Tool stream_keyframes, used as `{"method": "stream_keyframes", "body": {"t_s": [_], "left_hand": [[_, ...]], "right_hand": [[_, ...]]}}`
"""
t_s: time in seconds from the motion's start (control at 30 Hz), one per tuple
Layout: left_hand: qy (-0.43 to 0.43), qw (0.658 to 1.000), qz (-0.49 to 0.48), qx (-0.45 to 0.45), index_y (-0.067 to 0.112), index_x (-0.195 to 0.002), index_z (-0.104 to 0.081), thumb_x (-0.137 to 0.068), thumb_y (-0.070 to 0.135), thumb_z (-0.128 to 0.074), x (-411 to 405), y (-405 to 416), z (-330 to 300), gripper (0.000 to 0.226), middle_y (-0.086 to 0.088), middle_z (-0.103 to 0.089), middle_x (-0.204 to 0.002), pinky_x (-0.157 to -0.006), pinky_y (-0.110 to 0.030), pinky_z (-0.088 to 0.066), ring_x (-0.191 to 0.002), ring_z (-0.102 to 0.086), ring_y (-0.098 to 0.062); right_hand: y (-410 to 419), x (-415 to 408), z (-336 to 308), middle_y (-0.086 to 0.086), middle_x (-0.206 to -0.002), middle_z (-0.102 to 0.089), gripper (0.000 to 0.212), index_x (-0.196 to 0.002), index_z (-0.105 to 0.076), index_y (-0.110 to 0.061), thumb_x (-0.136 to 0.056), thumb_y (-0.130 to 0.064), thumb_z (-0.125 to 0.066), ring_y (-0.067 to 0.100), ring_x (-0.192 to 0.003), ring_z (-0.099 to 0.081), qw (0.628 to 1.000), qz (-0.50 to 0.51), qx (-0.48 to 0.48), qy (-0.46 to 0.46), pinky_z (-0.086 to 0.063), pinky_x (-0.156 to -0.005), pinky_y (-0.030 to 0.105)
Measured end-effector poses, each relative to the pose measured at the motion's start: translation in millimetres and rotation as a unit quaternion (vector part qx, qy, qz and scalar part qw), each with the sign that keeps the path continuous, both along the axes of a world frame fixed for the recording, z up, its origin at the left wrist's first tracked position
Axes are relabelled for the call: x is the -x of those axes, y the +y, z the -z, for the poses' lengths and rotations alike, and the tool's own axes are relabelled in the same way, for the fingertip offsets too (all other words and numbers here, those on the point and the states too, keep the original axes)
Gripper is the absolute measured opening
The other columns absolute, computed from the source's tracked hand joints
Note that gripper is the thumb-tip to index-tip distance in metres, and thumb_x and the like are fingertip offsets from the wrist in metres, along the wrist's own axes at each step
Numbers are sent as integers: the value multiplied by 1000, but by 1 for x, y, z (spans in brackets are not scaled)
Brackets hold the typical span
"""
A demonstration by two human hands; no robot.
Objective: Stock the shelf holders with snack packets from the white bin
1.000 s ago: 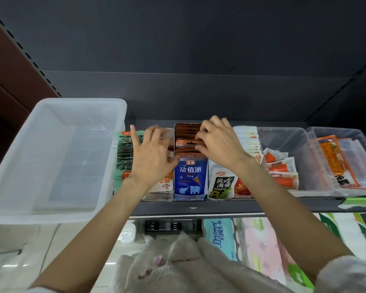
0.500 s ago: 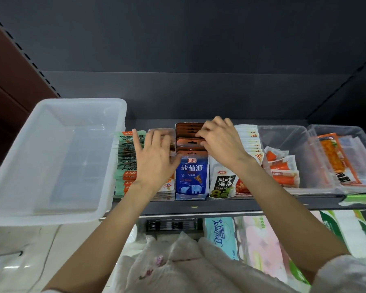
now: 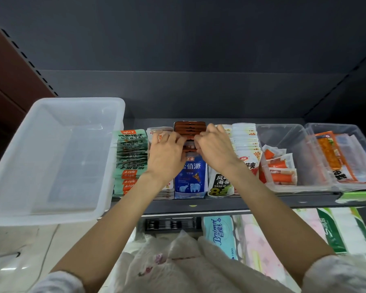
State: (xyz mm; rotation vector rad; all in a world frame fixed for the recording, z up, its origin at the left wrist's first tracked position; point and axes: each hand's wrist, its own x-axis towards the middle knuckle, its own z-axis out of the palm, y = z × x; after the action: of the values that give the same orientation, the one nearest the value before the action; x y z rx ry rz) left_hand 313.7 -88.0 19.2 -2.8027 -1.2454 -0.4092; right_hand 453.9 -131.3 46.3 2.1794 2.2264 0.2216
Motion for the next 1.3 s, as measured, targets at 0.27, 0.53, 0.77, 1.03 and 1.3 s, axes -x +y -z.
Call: {"method": "stream_keyframes", "body": {"t_s": [0.27, 0.53, 0.77, 1.03, 1.3], "left_hand": [[36, 999, 13, 14, 18, -130, -53, -84, 31, -60, 8, 3, 0, 49, -1, -57, -125, -105, -49, -26, -116, -50, -24], [9, 1000, 4, 12, 17, -128, -54, -86, 35, -59, 9, 6, 2, 46, -3, -57, -125, -104, -48, -28, -119, -49, -24], [77, 997, -22, 21, 15, -123, -48, -94, 37, -44, -11, 5, -6, 37, -8, -50, -120, -99, -39, -26, -115, -41, -25], [63, 998, -9, -27, 19, -87, -66, -82, 26, -68, -9, 9, -9, 9, 1, -68, -68, -75, -34, -25, -79, -62, -21], [-52, 998, -17, -24, 20, -83, -69, -78, 22, -72, -4, 13, -2, 7, 2, -70, -76, -75, -34, -25, -80, -64, -22]], "right_hand": [[4, -2, 5, 4, -93, -70, 25, -107, -58, -13, -85, -23, -66, 23, -101, -49, 999, 39, -24, 17, -32, -83, 33], [0, -23, 2, 7, -108, -63, 30, -110, -64, -14, -82, -22, -71, 27, -103, -51, 989, 57, -91, 104, -38, -87, 38], [11, -32, -2, 4, -104, -65, 18, -104, -67, -16, -87, -21, -65, 25, -103, -51, 987, 40, -93, 124, -35, -85, 35], [27, -26, -7, 5, -102, -64, 12, -98, -67, -15, -88, -20, -62, 25, -102, -50, 994, 0, -68, 87, -37, -86, 36], [32, -29, -13, 1, -105, -63, 16, -99, -73, -20, -90, -23, -60, 24, -104, -47, 995, -14, -47, 91, -33, -87, 34]]}}
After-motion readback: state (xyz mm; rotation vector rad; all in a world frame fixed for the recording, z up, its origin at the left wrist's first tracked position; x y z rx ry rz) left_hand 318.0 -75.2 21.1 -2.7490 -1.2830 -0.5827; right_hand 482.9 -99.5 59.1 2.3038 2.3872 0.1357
